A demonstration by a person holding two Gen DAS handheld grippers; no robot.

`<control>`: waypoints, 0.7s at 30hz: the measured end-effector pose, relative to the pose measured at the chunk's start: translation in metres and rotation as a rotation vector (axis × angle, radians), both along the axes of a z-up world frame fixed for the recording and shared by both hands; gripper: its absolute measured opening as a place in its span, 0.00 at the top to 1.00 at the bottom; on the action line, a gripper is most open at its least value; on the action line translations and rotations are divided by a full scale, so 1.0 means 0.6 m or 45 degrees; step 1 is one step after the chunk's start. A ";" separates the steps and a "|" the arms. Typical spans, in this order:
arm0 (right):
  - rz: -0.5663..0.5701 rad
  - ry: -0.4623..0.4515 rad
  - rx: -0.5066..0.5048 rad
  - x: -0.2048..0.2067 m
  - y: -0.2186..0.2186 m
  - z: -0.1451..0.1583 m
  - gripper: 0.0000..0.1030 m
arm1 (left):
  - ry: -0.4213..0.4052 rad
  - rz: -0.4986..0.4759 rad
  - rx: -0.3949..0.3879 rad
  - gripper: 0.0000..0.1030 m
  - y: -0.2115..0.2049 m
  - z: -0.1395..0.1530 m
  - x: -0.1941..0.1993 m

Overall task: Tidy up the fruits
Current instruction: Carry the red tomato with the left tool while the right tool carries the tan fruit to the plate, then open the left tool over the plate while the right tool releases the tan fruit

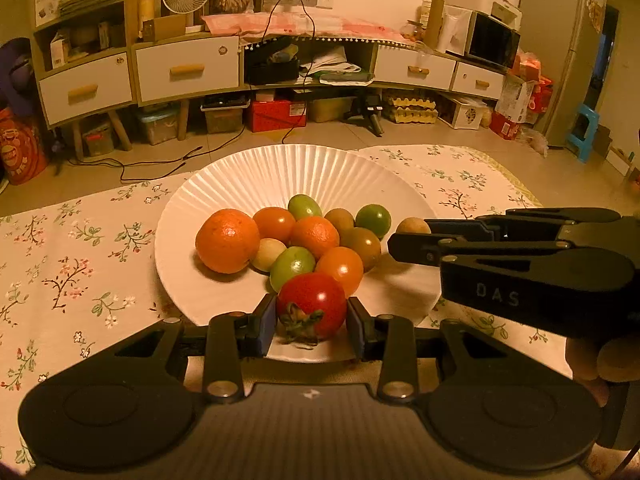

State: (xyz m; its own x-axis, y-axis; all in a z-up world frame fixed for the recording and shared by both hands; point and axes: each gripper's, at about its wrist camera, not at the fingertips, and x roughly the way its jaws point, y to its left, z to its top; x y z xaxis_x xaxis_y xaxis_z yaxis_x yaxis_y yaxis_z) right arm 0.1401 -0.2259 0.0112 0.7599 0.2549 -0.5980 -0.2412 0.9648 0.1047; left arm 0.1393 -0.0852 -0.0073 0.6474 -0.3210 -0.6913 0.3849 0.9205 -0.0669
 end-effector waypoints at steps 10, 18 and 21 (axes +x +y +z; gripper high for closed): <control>0.016 -0.007 -0.006 0.000 0.005 0.001 0.75 | -0.038 0.004 -0.003 0.53 0.003 0.008 -0.002; -0.013 0.008 0.015 -0.003 -0.001 0.007 0.63 | -0.044 0.011 -0.005 0.41 0.009 0.013 -0.010; -0.020 0.006 0.023 -0.006 -0.002 0.012 0.59 | -0.047 0.005 -0.006 0.39 0.011 0.018 -0.016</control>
State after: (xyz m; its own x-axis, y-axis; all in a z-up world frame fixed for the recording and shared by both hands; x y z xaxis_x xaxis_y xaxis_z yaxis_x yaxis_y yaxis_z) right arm 0.1364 -0.2270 0.0183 0.7612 0.2539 -0.5967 -0.2257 0.9664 0.1233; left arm 0.1294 -0.0783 0.0036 0.6734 -0.3218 -0.6656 0.3837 0.9217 -0.0574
